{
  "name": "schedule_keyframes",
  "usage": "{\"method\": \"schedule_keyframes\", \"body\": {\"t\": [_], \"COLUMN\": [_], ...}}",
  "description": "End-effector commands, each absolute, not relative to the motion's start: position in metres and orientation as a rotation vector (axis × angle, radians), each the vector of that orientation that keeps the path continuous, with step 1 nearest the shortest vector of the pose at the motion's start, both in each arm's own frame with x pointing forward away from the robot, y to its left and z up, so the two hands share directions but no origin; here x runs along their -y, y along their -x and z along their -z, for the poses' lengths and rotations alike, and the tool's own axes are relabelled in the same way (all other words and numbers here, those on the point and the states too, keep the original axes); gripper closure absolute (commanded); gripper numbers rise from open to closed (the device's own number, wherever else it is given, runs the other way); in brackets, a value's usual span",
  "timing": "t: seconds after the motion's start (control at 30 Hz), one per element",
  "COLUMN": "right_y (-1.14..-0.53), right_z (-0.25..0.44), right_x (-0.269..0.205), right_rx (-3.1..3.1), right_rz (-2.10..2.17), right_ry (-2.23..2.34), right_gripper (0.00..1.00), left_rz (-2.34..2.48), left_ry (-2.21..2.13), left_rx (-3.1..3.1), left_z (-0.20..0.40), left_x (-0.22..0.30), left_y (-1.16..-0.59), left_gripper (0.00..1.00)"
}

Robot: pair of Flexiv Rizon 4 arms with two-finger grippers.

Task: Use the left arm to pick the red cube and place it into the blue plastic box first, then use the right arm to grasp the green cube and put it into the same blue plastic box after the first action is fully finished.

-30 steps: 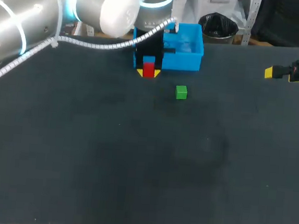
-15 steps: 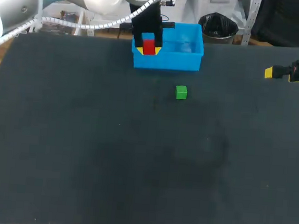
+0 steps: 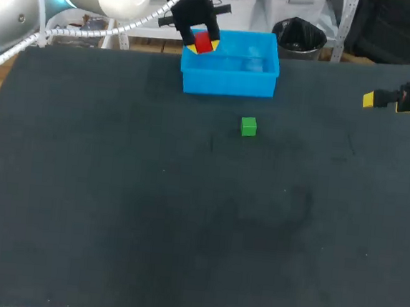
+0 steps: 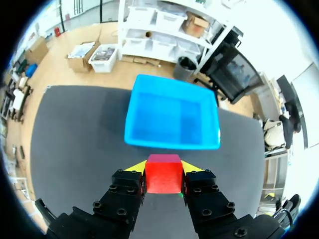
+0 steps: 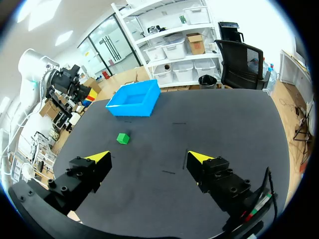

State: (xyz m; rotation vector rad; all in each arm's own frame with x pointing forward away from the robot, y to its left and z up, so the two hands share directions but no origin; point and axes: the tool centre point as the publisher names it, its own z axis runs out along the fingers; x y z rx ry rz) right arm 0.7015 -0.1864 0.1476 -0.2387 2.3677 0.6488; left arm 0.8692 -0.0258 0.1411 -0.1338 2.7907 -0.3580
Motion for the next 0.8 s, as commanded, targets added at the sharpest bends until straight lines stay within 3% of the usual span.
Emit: {"method": "schedule_keyframes", "body": {"t": [0.03,0.8], "right_y": [-0.700,-0.700], "right_z": [-0.149,-0.149], "right_x": [0.186,0.186], "right_rx": [-2.371,-2.371], "right_rz": [-0.641,-0.641], "right_ry": [0.234,0.234], "right_gripper": [0.00,0.00], "left_rz": [0.379,0.609], "left_ry": [0.147,0.281], "left_rx": [-2.786,-2.780], "left_z": [-0.145,-0.115], "left_x": [0.029,0.036], "left_y": [-0.889,-0.959], "left_gripper": [1.00,1.00]}}
